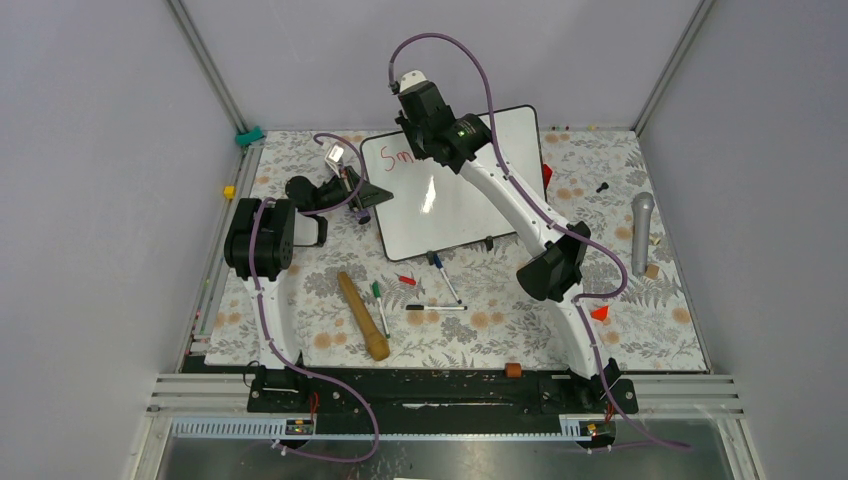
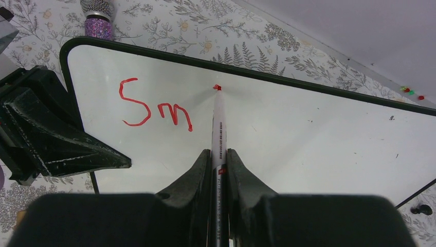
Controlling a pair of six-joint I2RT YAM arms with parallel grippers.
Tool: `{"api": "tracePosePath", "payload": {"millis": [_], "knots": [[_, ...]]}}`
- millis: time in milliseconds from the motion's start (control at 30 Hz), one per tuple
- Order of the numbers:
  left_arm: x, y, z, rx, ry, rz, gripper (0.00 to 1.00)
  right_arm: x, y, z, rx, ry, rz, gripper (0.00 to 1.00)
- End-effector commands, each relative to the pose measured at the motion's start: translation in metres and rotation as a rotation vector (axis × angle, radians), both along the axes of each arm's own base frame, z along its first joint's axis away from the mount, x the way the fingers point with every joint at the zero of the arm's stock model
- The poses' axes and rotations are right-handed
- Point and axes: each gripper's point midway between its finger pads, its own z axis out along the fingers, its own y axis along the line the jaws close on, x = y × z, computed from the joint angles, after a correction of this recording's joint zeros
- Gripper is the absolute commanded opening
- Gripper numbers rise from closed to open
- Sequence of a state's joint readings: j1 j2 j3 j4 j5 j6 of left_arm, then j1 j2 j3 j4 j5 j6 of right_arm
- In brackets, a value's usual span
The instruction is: Write a sentence on the whiteboard
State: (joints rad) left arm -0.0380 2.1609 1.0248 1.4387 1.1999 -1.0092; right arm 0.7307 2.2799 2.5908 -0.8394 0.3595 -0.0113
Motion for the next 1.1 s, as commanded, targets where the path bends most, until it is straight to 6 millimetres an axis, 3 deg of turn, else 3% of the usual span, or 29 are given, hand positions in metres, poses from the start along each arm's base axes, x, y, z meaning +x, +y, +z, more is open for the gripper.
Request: {"api": "tracePosePath", "payload": {"millis": [0, 333, 700, 1067], "knots": [[-0.021, -0.006, 0.001, 0.043, -0.101, -0.089, 0.00, 0.010, -0.008, 0.017, 0.005, -0.056, -0.025, 0.00], [-0.021, -0.006, 0.001, 0.043, -0.101, -0.089, 0.00, 0.000, 0.006, 0.009, 0.083, 0.013, 0.010, 0.00], [-0.021, -0.006, 0.001, 0.043, -0.100, -0.089, 0.00, 0.008, -0.015, 0.014, -0.020, -0.046, -0.046, 0.00], [-0.020, -0.006, 0.001, 0.043, -0.101, -0.088, 0.00, -0.004, 0.004, 0.015, 0.098, 0.013, 0.004, 0.00]]}}
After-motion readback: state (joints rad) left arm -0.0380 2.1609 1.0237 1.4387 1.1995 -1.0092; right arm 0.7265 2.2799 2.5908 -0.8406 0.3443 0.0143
